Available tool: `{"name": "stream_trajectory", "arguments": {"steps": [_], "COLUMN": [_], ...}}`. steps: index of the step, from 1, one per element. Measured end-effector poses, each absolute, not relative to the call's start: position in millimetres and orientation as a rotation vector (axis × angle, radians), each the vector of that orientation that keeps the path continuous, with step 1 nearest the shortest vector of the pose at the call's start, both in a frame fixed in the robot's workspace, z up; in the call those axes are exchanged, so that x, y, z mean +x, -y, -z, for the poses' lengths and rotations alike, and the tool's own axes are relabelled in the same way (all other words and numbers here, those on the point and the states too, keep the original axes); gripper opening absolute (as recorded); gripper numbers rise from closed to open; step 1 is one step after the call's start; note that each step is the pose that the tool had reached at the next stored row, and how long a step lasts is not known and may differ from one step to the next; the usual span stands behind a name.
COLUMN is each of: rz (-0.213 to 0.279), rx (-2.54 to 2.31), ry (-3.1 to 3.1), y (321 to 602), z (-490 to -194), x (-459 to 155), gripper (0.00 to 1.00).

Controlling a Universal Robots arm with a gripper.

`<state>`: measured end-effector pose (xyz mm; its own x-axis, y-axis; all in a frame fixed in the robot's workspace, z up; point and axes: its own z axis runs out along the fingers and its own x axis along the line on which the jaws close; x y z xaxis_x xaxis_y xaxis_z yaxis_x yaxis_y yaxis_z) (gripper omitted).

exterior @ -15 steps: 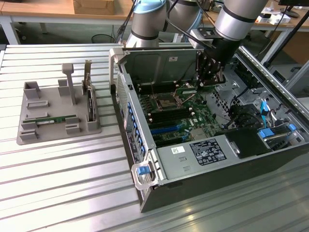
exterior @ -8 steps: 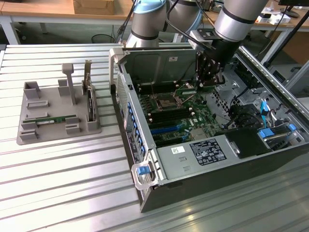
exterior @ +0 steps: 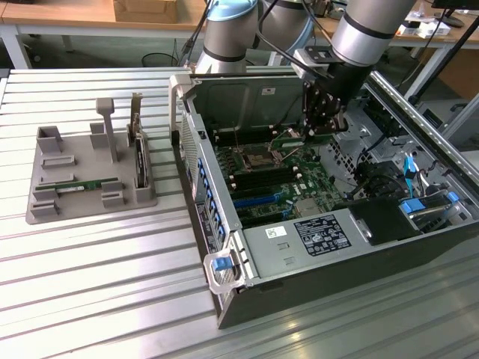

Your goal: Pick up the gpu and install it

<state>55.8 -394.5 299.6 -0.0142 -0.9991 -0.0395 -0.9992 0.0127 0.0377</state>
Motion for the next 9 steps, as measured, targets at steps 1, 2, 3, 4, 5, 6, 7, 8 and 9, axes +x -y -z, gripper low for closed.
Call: {"name": "stream_trajectory", "arguments": {"steps": [1, 2, 3, 4, 5, 6, 7, 8, 9], "rz": [-0.086, -0.086, -0.086, -0.086, -0.086, -0.086, -0.086, -0.086, -0.086], "rx": [-2.204, -2.204, -2.204, -2.204, -2.204, -2.204, -2.204, -2.204, -2.204], "ry": [-2.234, -2.234, -2.234, -2.234, -2.234, -2.234, -2.234, -2.234, -2.234], "y": [394.5, 394.5, 394.5, 394.5, 394.5, 394.5, 394.5, 394.5, 394.5], "z": [-299.1, -298.5, -298.2, -297.9, -297.7, -297.6, -297.4, -297.1, -296.9], "x": [55.8, 55.8, 55.8, 55.8, 55.8, 55.8, 55.8, 55.8, 55.8], "gripper": [0.12, 0.12, 0.12, 0.12, 0.12, 0.12, 0.12, 0.12, 0.12]}}
